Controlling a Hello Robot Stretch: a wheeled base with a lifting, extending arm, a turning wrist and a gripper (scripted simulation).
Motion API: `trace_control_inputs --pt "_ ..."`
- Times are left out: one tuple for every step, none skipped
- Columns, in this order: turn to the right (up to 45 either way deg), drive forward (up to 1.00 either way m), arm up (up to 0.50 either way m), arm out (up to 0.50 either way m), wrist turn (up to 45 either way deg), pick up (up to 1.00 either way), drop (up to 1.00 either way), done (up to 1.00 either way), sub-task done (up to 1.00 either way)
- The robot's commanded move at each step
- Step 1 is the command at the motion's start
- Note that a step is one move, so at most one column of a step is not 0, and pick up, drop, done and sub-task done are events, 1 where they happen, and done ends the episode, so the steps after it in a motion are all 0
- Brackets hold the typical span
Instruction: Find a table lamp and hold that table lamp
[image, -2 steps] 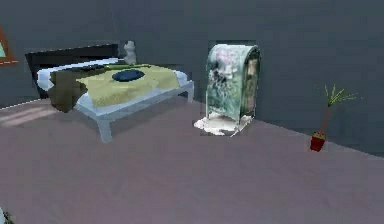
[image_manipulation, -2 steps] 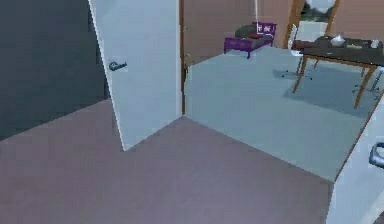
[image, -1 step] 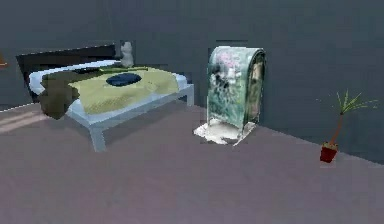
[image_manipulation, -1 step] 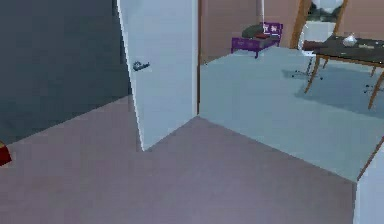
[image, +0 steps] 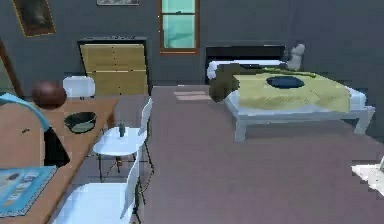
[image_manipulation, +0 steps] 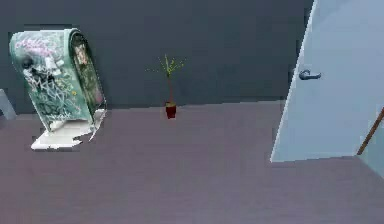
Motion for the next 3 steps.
trace_control_inputs --pt "-45.0 0.0 0.0 0.0 0.0 0.0 0.0 0.0 0.0" --pt "-45.0 0.0 0.0 0.0 0.0 0.0 0.0 0.0 0.0" --pt "-33.0 0.0 0.0 0.0 0.0 0.0 0.0 0.0 0.0"
